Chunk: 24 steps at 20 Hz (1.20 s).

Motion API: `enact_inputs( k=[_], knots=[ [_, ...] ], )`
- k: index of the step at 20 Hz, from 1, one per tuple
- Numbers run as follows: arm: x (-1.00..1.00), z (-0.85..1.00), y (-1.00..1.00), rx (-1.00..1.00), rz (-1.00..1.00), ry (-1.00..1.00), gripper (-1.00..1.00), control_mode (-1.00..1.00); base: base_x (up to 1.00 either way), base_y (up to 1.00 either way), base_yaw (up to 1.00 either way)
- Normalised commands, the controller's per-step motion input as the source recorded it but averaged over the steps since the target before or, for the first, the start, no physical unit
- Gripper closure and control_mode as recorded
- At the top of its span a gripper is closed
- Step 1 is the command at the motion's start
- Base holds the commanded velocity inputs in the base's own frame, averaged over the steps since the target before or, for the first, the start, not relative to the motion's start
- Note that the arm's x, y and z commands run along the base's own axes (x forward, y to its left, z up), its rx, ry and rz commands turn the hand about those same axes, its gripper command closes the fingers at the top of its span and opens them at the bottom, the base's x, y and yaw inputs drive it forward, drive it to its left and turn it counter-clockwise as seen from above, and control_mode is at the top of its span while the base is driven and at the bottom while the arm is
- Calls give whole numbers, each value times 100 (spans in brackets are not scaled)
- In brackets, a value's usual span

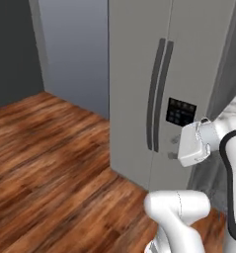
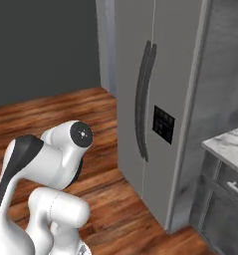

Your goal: Collect the paprika, mayonnaise, and shaker from the cabinet and place them next to the stove.

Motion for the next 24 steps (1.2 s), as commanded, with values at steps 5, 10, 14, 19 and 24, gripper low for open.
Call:
enact_inputs(
  k=[5,10,14,19,24],
  knots=[
    [0,0,0,0,0,0,-100,100,0,75,53],
    [0,0,0,0,0,0,-100,100,0,70,54],
    [0,0,0,0,0,0,-100,100,39,36,50],
    [0,0,0,0,0,0,-100,100,99,-2,39],
    [0,0,0,0,0,0,-100,100,100,-12,36]
  ],
)
